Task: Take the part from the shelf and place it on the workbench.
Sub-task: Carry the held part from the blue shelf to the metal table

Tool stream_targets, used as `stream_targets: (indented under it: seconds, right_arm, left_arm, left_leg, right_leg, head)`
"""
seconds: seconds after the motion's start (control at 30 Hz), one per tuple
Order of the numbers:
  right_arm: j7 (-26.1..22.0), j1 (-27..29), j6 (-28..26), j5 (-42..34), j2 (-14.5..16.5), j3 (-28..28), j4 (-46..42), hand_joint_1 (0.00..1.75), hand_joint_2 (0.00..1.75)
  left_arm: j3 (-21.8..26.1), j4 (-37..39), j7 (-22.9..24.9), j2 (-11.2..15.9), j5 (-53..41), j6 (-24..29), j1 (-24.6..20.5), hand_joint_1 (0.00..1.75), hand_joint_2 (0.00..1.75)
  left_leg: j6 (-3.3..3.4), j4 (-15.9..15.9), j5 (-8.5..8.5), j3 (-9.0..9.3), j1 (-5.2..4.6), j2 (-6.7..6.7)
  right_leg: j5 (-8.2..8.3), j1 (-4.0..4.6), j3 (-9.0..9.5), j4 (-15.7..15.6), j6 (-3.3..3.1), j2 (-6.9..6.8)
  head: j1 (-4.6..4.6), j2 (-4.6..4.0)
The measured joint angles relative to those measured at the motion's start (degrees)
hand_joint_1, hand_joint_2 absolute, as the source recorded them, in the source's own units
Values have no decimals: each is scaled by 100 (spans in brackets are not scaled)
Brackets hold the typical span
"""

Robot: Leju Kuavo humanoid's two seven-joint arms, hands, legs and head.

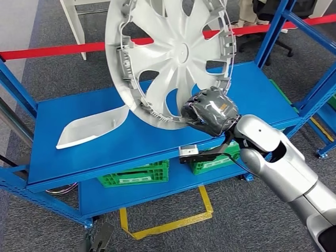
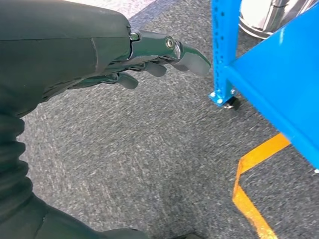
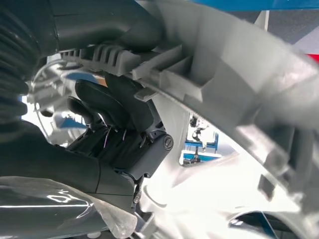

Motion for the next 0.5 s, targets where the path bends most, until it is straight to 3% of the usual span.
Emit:
stream_targets:
  seconds: [0.07, 0.13, 0.2, 0.23, 0.3, 0.37, 0.4, 0.43, 0.47, 0.5]
  right_arm:
    - [-1, -36, -1, 0, 1, 6, -4, 175, 175]
    - [-1, -82, -3, -1, 2, 12, -17, 175, 175]
    - [2, -107, -3, -2, 2, 19, -27, 175, 175]
    - [5, -113, -3, -3, 2, 23, -25, 175, 175]
    - [15, -122, -2, -3, 2, 32, -21, 175, 175]
    - [36, -125, -4, -3, 2, 41, -20, 175, 175]
    - [45, -120, -5, -3, 2, 46, -19, 175, 175]
    - [52, -114, -5, -3, 1, 50, -19, 175, 175]
    - [56, -106, -5, -4, 0, 52, -19, 175, 175]
    - [58, -99, -5, -7, -1, 53, -19, 175, 175]
  left_arm:
    - [5, 0, 0, -5, 1, 1, -3, 0, 175]
    - [7, 0, 0, -9, 2, 5, -8, 0, 175]
    - [8, 0, 0, -8, 2, 11, -2, 0, 175]
    - [8, 0, 0, -6, 2, 13, 5, 0, 175]
    - [10, 0, 0, -1, 3, 16, 14, 0, 175]
    - [11, 0, -1, 2, 6, 17, 9, 0, 175]
    - [11, 0, -1, 3, 8, 17, 6, 0, 175]
    - [11, 0, -2, 4, 8, 16, 5, 0, 175]
    - [11, 0, -2, 4, 9, 16, 6, 0, 175]
    - [11, 0, -2, 6, 10, 16, 5, 0, 175]
  left_leg:
    - [-44, 23, 69, -89, -9, -1]
    - [-105, 38, 152, -149, -23, 2]
    - [-166, 34, 227, -183, -22, -1]
    - [-199, 63, 183, -209, -17, -7]
    - [-267, 409, -203, -327, 1, -18]
    - [-318, 1147, -761, -493, 23, -20]
    - [-333, 1477, -921, -534, 31, -19]
    - [-338, 1662, -953, -508, 34, -19]
    - [-333, 1647, -869, -393, 35, -19]
    - [-317, 1435, -726, -191, 35, -20]
  right_leg:
    - [135, 10, 537, -799, -31, -3]
    - [133, 32, 769, -1190, -81, -2]
    - [203, 33, 744, -1216, -169, -8]
    - [255, 24, 708, -1223, -221, -16]
    - [379, -3, 602, -1245, -314, -31]
    - [494, -2, 453, -1239, -345, -29]
    - [548, -1, 378, -1233, -342, -27]
    - [601, -1, 302, -1225, -335, -25]
    - [652, -1, 227, -1216, -322, -22]
    - [700, 0, 159, -1207, -304, -19]
  head:
    - [-4, 0]
    - [-5, 0]
    - [4, 0]
    - [6, 0]
    - [-15, 0]
    - [-36, 0]
    - [-37, 0]
    - [-37, 0]
    - [-39, 0]
    - [-39, 0]
